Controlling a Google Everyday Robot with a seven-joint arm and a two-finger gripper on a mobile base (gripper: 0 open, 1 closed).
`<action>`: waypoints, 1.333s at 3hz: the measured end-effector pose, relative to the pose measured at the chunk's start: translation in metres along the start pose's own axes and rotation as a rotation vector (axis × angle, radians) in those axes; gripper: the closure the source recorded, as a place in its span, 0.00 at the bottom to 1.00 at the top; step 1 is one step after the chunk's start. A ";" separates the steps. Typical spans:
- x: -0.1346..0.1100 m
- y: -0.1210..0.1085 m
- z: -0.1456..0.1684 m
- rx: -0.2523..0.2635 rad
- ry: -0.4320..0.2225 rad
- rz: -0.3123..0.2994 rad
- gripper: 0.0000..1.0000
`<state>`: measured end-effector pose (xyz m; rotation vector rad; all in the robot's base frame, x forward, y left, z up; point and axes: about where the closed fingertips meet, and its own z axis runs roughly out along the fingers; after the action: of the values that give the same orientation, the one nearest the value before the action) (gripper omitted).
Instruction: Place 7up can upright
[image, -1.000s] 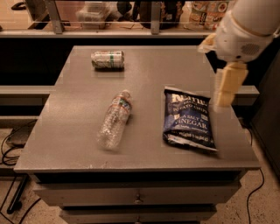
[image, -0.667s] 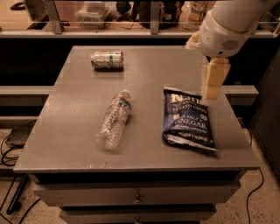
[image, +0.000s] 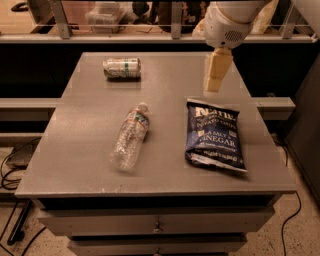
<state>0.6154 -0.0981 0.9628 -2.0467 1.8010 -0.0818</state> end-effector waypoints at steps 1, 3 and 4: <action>0.000 0.000 0.000 0.000 0.000 0.000 0.00; -0.020 -0.037 0.031 -0.022 -0.027 -0.059 0.00; -0.037 -0.058 0.050 -0.028 -0.047 -0.094 0.00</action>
Offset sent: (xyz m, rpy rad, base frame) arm 0.0419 0.0216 -0.0069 -0.0060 0.0075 0.0437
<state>0.6792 -0.0448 0.9448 -2.1345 1.6861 -0.0353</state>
